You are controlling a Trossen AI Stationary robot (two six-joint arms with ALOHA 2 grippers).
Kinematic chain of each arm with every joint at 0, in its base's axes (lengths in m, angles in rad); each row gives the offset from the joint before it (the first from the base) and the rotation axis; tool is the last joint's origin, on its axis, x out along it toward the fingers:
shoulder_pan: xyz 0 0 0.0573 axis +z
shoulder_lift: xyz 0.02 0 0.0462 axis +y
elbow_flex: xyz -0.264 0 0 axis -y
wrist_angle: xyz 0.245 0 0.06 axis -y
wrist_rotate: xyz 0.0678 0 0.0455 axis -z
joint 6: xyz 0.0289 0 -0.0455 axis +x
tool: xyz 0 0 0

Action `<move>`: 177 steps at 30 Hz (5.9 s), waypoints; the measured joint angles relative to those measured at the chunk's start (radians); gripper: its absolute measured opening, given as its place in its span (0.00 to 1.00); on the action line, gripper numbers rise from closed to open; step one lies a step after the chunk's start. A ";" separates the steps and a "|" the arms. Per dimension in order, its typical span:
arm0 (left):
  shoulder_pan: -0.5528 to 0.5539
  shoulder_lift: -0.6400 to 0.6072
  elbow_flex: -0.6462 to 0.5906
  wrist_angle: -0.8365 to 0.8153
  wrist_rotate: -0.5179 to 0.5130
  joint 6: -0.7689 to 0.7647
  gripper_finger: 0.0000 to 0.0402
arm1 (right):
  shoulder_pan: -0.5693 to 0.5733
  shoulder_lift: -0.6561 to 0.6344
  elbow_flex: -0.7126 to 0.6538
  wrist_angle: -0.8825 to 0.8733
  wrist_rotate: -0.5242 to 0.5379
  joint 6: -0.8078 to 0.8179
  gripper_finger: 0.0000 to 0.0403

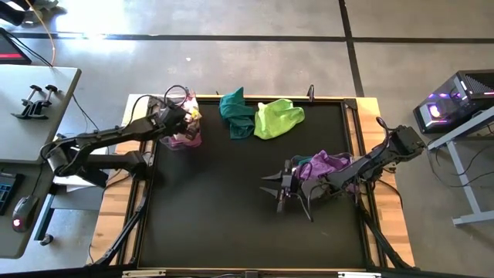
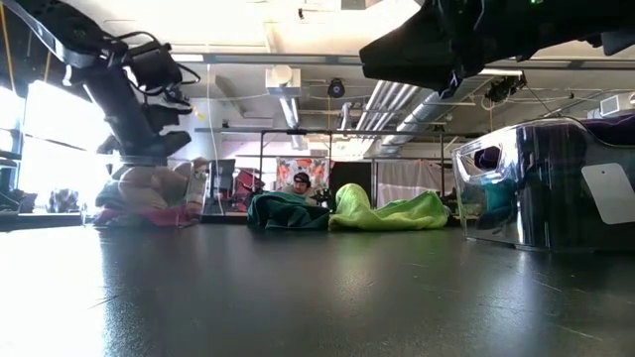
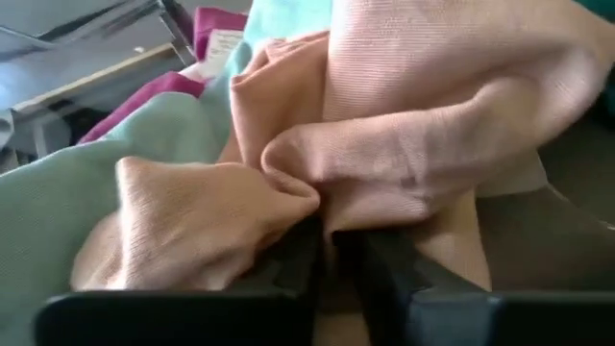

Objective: Sort towels by color in basket
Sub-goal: Put the orange towel into the left transparent bin, then put the light green towel into the left transparent bin

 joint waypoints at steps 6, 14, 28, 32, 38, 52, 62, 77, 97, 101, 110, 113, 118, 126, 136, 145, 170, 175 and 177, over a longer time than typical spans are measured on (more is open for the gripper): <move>0.000 -0.043 0.138 -0.198 0.028 -0.033 0.31 | 0.000 0.000 0.000 -0.003 0.000 0.000 0.37; -0.002 -0.052 0.253 -0.239 0.042 -0.063 0.37 | 0.000 0.000 0.000 -0.005 0.000 0.000 0.37; 0.006 -0.044 0.259 -0.350 -0.140 -0.083 0.26 | -0.023 0.000 0.000 -0.007 0.000 0.023 0.37; 0.006 -0.045 0.293 -0.539 -0.186 -0.148 0.21 | -0.030 0.000 0.000 -0.007 -0.001 0.018 0.37; 0.004 -0.077 0.359 -0.625 -0.176 -0.149 0.22 | -0.033 0.000 0.000 -0.007 -0.001 0.016 0.37; 0.000 -0.037 0.262 -0.094 0.043 -0.004 0.22 | -0.032 0.000 0.000 -0.010 -0.005 0.029 0.37; 0.117 0.192 0.111 -0.081 -0.048 -0.060 0.12 | -0.033 0.000 0.000 -0.018 -0.005 0.037 0.37; 0.125 0.192 0.287 -0.369 0.038 0.018 0.10 | -0.039 0.000 0.000 -0.022 -0.005 0.039 0.37; -0.437 -0.053 0.182 0.078 0.108 -0.053 0.10 | -0.233 -0.041 0.019 -0.174 -0.019 0.068 0.43; -0.568 -0.017 0.078 0.320 0.107 -0.092 0.10 | -0.373 -0.054 0.114 -0.450 -0.144 0.084 0.51; -0.731 0.117 -0.015 0.580 0.020 -0.164 0.10 | -0.664 0.051 0.321 -0.797 -0.279 0.093 0.61; -0.762 0.157 -0.015 0.590 -0.007 -0.187 0.10 | -0.718 0.136 0.350 -0.799 -0.302 0.131 0.61; -0.800 0.218 -0.014 0.633 -0.015 -0.195 0.10 | -0.768 0.285 0.414 -0.801 -0.323 0.142 0.60; -0.808 0.261 -0.014 0.655 -0.029 -0.185 0.10 | -0.771 0.423 0.505 -0.888 -0.329 0.088 0.40; -0.862 0.255 -0.014 0.699 -0.120 -0.111 0.10 | -0.648 0.339 0.498 -0.937 -0.276 0.095 0.05; -1.061 0.254 -0.013 0.894 -0.374 0.242 0.08 | -0.344 0.092 0.499 -0.950 -0.135 0.100 0.03; -1.093 0.574 0.071 1.316 -0.084 0.628 0.39 | -0.128 0.056 0.018 0.039 -0.282 0.063 0.02; -1.038 0.708 0.181 1.330 -0.087 0.676 0.58 | -0.132 0.092 0.052 0.042 -0.313 0.060 0.02; -1.022 0.753 0.210 1.337 -0.110 0.705 0.63 | -0.132 0.092 0.053 0.054 -0.309 0.052 0.02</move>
